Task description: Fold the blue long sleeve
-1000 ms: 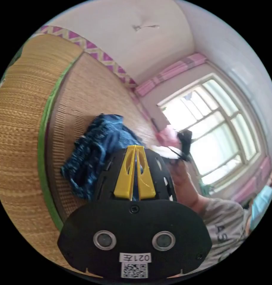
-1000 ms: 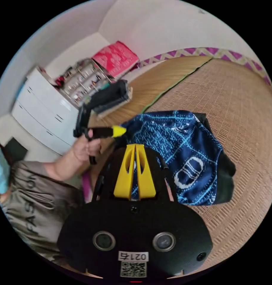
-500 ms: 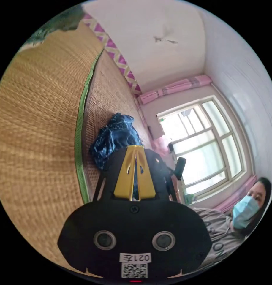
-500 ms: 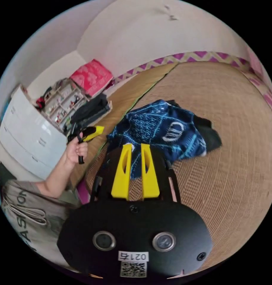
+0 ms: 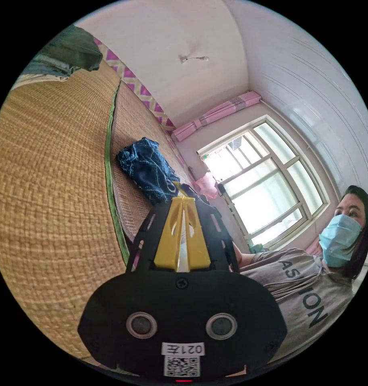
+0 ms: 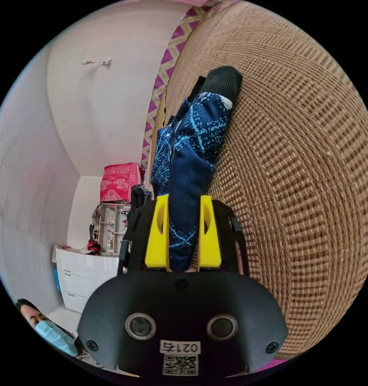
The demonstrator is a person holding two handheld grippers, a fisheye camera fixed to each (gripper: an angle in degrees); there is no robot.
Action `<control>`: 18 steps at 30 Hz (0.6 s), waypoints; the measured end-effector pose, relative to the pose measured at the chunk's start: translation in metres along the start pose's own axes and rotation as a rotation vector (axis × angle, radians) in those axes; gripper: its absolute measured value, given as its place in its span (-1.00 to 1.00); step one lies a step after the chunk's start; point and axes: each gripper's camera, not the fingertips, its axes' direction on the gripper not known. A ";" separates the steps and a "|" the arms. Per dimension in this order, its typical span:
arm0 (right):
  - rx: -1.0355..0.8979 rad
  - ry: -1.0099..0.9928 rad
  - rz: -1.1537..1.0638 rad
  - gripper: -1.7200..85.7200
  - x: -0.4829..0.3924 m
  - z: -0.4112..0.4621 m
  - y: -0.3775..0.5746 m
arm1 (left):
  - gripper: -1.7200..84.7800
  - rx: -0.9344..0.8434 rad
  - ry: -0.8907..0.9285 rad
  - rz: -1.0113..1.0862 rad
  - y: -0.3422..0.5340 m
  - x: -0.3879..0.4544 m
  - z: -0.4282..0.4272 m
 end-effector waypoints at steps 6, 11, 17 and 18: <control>-0.026 0.007 0.017 -0.79 0.002 0.012 -0.009 | -0.98 0.016 0.038 -0.056 0.038 -0.001 -0.018; -0.220 0.135 -0.139 -0.80 -0.027 -0.002 -0.067 | -0.98 -0.033 -0.034 -0.019 0.053 0.011 -0.027; -0.384 0.378 -0.208 -0.81 -0.050 -0.048 -0.171 | -0.98 -0.098 -0.016 -0.037 0.053 0.009 0.001; -0.392 0.436 -0.221 -0.81 -0.055 -0.058 -0.191 | -0.98 -0.101 -0.012 -0.040 0.052 0.009 0.005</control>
